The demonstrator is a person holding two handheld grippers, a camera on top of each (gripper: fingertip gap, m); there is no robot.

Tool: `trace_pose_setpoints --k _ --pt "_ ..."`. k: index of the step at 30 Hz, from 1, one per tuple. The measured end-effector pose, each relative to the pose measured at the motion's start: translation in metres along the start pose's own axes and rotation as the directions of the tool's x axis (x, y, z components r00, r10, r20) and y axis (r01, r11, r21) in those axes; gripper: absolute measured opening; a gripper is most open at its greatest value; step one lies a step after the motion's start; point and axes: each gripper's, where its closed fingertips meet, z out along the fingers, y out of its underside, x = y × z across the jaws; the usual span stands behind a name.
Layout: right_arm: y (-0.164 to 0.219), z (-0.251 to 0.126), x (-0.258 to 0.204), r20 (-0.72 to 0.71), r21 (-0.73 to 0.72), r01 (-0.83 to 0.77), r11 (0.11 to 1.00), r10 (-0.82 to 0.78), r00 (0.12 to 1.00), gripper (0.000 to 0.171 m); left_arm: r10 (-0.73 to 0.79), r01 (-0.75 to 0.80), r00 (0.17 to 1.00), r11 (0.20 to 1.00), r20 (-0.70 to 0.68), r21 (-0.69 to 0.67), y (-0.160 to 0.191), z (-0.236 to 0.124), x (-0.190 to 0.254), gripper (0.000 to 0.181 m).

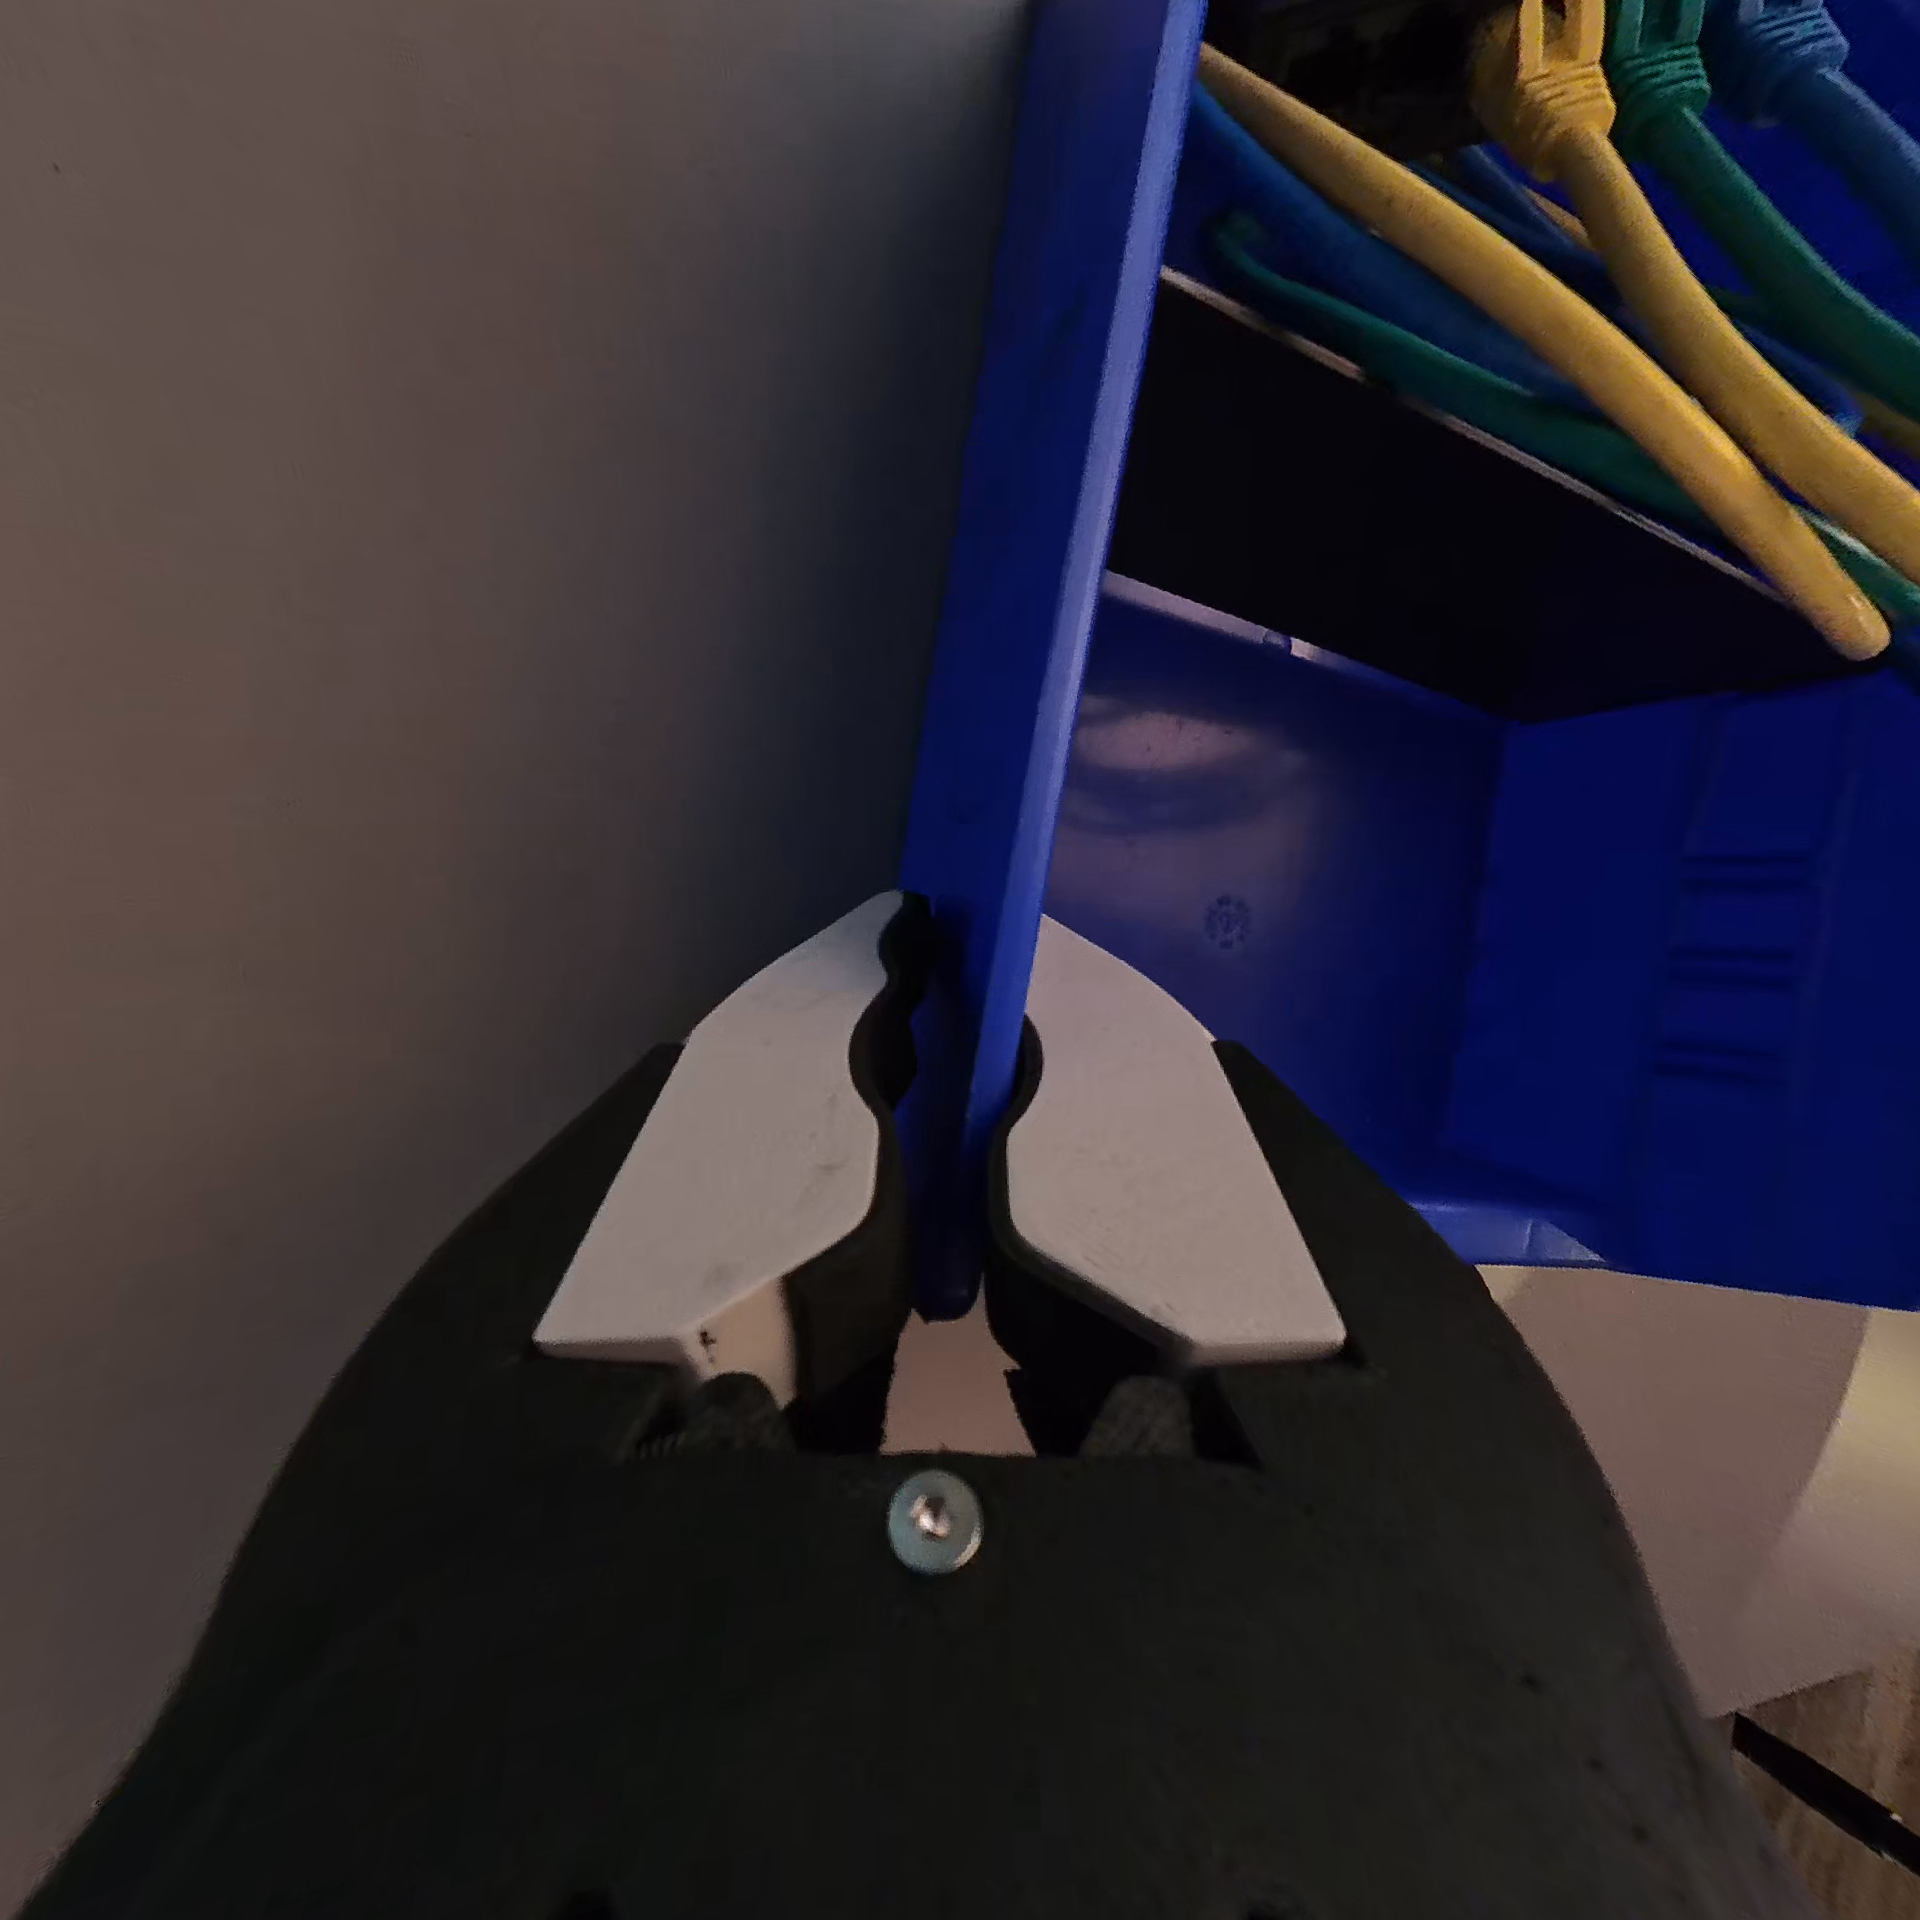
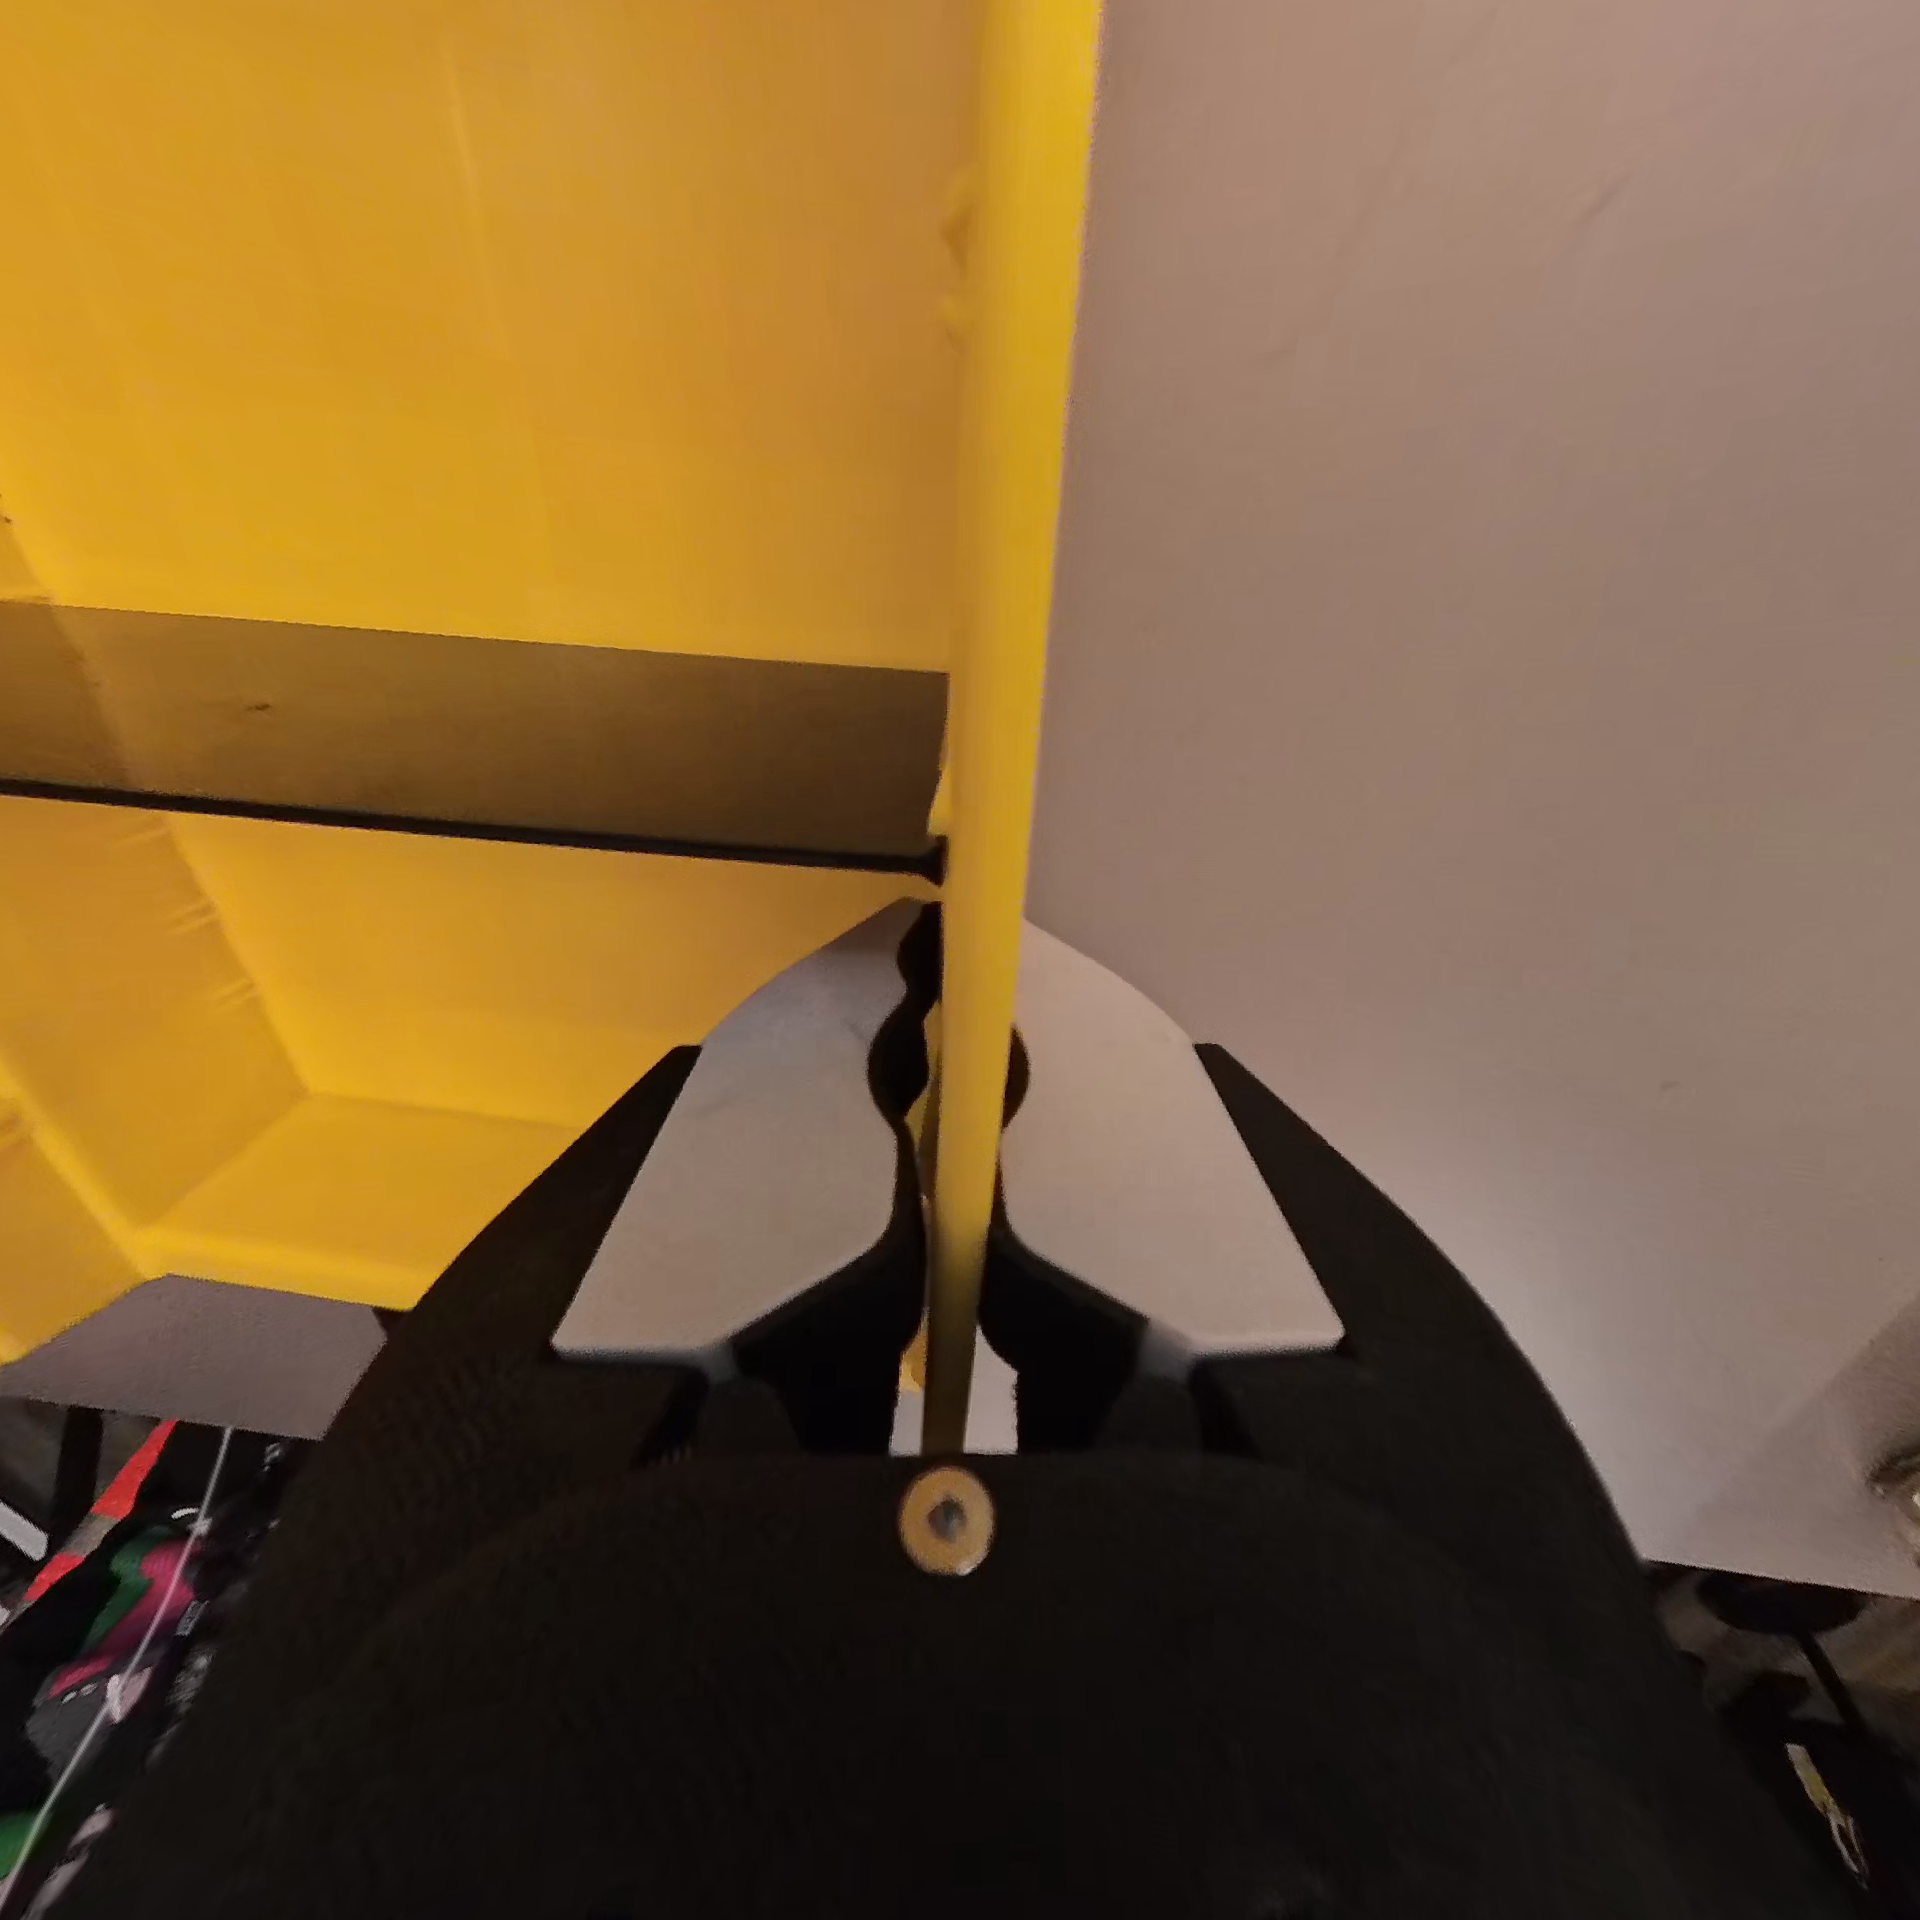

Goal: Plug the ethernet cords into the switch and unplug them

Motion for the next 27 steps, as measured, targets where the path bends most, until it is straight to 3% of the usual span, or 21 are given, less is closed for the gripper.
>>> trace_pose_setpoints --k 27 --pt "-0.0005 -0.0004 0.0064 -0.004 0.017 0.016 1.0 -0.016 1.0 0.004 -0.008 0.008 1.0 0.999 0.018 0.037 -0.0008 -0.002 -0.0058 0.009"
